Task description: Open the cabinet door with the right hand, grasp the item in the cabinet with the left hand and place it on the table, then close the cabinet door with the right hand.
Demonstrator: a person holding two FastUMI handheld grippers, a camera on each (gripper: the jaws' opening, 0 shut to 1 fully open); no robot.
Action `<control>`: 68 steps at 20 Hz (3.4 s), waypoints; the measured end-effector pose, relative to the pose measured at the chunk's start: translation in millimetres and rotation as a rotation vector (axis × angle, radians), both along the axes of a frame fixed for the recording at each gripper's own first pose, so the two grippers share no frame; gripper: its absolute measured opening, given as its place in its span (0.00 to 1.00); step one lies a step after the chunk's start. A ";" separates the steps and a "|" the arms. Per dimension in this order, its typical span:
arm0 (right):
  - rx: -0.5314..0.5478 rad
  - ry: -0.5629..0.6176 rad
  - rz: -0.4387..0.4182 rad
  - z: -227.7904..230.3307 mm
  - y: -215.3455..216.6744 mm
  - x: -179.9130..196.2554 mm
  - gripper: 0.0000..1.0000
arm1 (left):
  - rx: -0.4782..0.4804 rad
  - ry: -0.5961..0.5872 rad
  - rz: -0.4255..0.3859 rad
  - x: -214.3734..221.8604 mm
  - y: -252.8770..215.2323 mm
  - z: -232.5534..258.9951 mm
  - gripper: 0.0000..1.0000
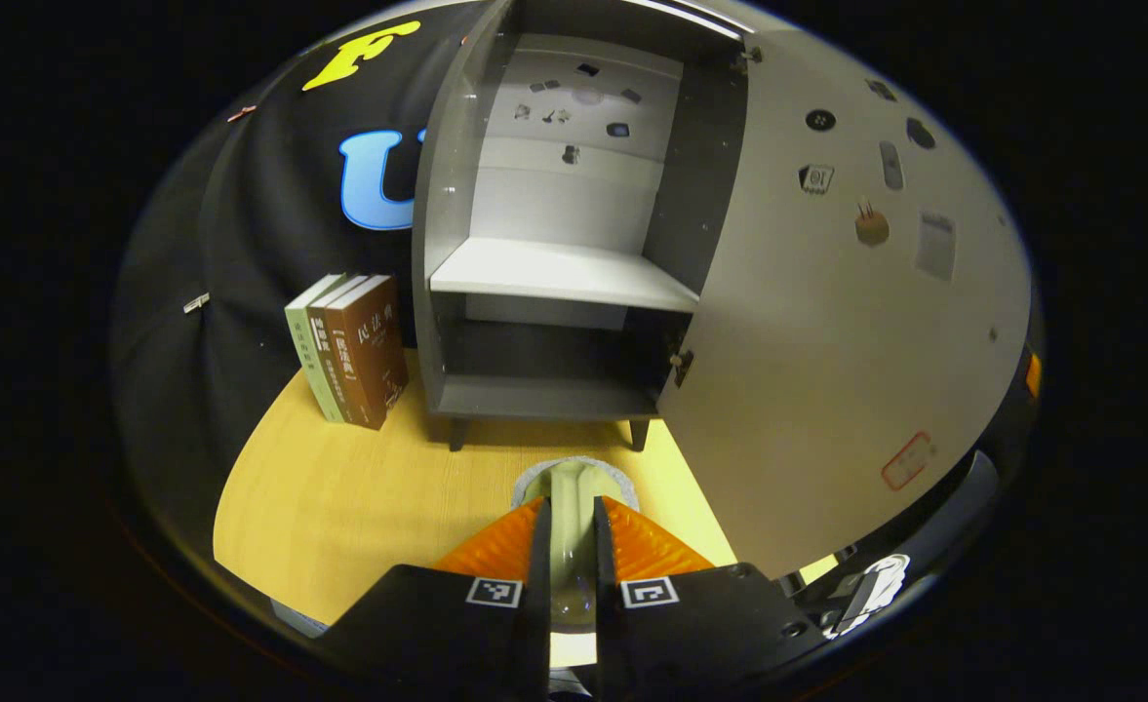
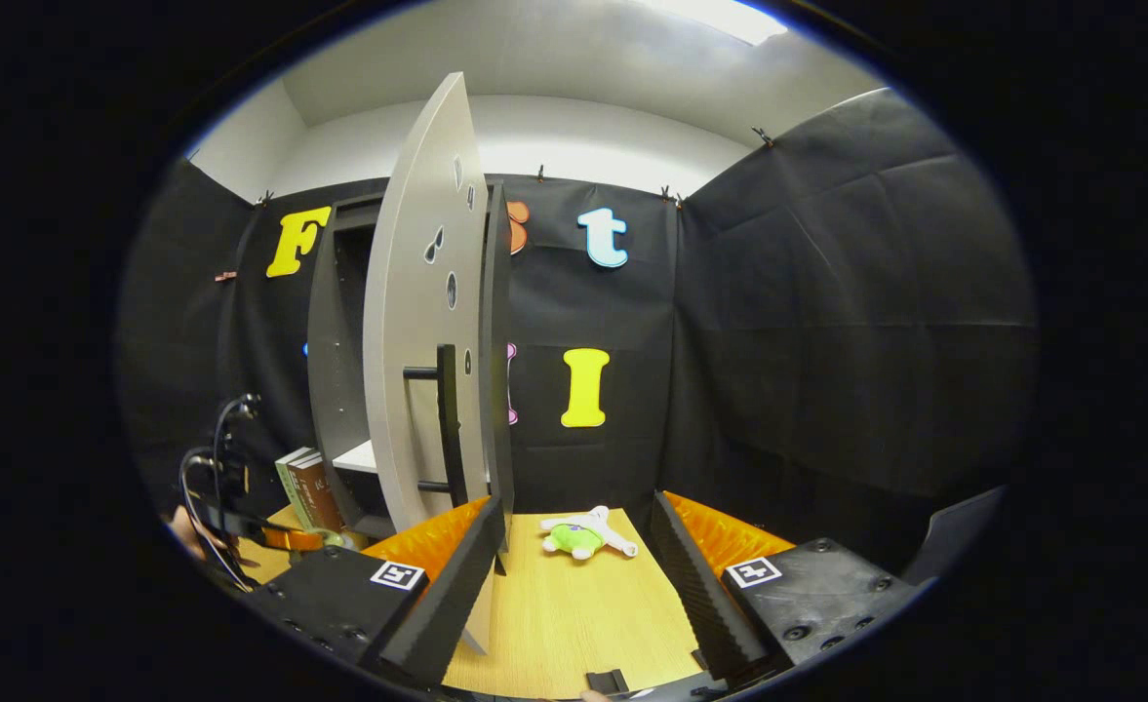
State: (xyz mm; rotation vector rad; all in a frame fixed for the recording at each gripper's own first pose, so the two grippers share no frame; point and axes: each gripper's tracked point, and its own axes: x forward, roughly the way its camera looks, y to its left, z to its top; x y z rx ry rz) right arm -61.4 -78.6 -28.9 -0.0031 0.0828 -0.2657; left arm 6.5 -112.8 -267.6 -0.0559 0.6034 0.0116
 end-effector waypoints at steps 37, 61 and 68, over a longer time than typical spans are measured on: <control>0.031 0.121 0.131 -58.7 -21.5 44.6 0.96 | 0.081 0.036 0.147 -6.3 -6.5 -144.2 0.66; 0.114 0.017 0.547 -15.3 64.1 76.6 0.98 | 0.226 -0.545 0.184 -106.4 -11.7 236.8 0.94; 0.130 0.009 0.616 -12.5 82.0 89.9 0.96 | 0.187 -0.584 0.230 -110.9 -6.4 248.5 0.94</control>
